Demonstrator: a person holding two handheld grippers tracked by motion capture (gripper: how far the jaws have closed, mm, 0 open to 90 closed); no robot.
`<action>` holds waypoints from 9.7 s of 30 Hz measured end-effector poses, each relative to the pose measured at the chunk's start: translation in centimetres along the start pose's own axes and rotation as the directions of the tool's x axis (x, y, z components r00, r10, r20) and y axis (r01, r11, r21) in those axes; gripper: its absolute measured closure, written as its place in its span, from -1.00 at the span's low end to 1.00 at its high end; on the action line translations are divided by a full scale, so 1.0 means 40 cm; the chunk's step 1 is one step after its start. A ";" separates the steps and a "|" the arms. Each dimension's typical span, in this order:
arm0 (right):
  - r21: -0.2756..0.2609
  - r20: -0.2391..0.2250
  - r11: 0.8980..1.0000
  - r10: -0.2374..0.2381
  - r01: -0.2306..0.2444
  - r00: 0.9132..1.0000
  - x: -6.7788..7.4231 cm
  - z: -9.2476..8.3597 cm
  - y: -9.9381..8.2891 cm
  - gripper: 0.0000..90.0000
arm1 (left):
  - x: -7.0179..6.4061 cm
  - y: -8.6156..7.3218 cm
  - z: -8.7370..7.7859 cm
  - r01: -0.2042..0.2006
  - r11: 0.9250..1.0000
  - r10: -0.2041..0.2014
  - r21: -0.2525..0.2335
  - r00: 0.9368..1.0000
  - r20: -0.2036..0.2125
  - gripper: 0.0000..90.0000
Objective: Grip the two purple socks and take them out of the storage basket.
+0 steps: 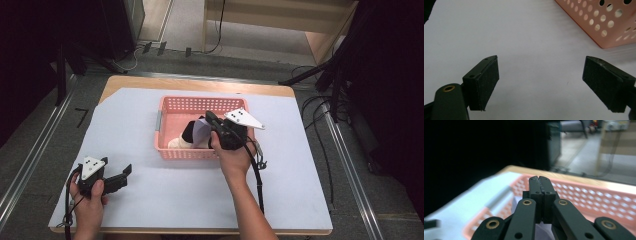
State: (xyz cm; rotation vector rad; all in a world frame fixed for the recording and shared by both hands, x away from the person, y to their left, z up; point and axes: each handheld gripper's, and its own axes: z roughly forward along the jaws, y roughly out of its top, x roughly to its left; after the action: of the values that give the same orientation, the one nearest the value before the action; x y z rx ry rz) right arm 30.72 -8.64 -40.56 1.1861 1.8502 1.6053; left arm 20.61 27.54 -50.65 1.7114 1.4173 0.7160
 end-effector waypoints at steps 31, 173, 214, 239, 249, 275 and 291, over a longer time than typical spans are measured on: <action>0.097 0.117 0.993 -0.084 0.073 0.990 -0.030 0.138 -0.002 0.36 | 0.003 0.000 -0.001 0.002 1.000 -0.002 0.000 1.000 0.007 -0.68; -0.200 0.349 0.979 0.111 -0.041 0.930 -0.391 -0.194 -0.115 0.04 | -0.001 -0.001 -0.002 -0.010 1.000 0.010 -0.003 1.000 -0.004 -0.68; 0.384 0.277 0.922 -0.079 -0.035 0.958 -0.177 0.078 -0.120 0.60 | 0.003 0.000 -0.002 0.003 1.000 -0.003 -0.002 1.000 0.004 -0.68; 0.660 0.324 0.744 -0.158 -0.103 0.933 -0.167 0.150 -0.128 0.95 | 0.003 -0.001 -0.003 0.004 1.000 -0.004 -0.006 1.000 0.003 -0.68; 0.428 0.260 0.900 -0.036 -0.082 0.965 -0.181 0.090 -0.123 0.98 | 0.004 0.000 -0.002 0.005 1.000 -0.005 0.000 1.000 0.004 -0.68; -0.079 0.183 0.985 -0.138 0.155 0.973 -0.151 -0.026 -0.038 0.98 | 0.001 -0.001 -0.002 0.002 1.000 -0.002 -0.003 1.000 -0.003 -0.68; -0.296 0.282 0.920 -0.172 0.256 0.944 -0.177 -0.123 0.045 0.98 | 0.002 -0.001 -0.001 -0.003 1.000 0.003 -0.005 1.000 -0.003 -0.68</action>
State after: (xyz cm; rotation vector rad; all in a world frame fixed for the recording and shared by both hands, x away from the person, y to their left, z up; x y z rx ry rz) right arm 31.43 -17.31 -39.17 0.9496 1.4297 1.4890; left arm 20.57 27.62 -50.65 1.7093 1.4141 0.7230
